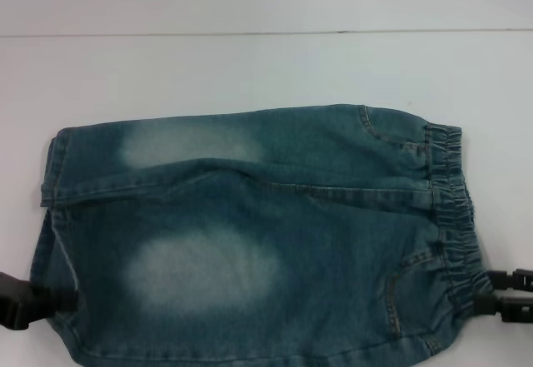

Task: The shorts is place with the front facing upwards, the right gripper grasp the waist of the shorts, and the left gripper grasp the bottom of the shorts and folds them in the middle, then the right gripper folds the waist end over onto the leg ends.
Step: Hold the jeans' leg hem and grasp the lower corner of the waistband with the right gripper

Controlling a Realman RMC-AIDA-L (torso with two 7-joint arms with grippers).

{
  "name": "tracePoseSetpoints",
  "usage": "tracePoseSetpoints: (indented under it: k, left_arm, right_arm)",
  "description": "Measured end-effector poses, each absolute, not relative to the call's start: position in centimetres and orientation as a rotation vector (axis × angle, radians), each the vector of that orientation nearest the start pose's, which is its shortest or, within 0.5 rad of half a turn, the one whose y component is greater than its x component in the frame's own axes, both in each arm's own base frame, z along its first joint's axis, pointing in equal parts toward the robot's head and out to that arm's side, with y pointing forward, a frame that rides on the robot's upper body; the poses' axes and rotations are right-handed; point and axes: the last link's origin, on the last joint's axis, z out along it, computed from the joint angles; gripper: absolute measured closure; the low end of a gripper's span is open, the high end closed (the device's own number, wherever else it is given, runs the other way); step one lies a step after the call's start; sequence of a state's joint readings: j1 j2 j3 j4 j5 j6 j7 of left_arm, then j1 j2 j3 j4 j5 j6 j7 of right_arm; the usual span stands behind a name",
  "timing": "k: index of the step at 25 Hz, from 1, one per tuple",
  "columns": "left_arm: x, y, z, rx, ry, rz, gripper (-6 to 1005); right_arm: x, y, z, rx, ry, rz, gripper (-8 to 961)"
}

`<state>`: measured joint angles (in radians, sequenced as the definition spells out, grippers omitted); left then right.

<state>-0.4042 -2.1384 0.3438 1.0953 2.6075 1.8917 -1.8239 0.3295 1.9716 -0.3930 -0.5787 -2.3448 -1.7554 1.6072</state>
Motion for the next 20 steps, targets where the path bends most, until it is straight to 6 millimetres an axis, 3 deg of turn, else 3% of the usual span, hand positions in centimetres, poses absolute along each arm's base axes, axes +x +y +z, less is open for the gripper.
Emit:
tracePoseSetpoints:
  k: [6, 12, 20]
  left_arm:
    - [-33.1, 24.7, 6.0, -2.577, -1.394, -0.207, 995]
    - [-33.1, 24.8, 5.9, -2.578, -1.396, -0.208, 995]
    - [-33.0, 24.7, 5.9, -2.587, -1.398, -0.213, 994]
  right_arm:
    - [36.4, 23.2, 4.5, -2.539, 1.377, 0.619, 111]
    - [37.2, 23.5, 4.0, -2.529, 1.416, 0.502, 114]
    - [37.4, 23.5, 4.0, -2.516, 1.419, 0.498, 118]
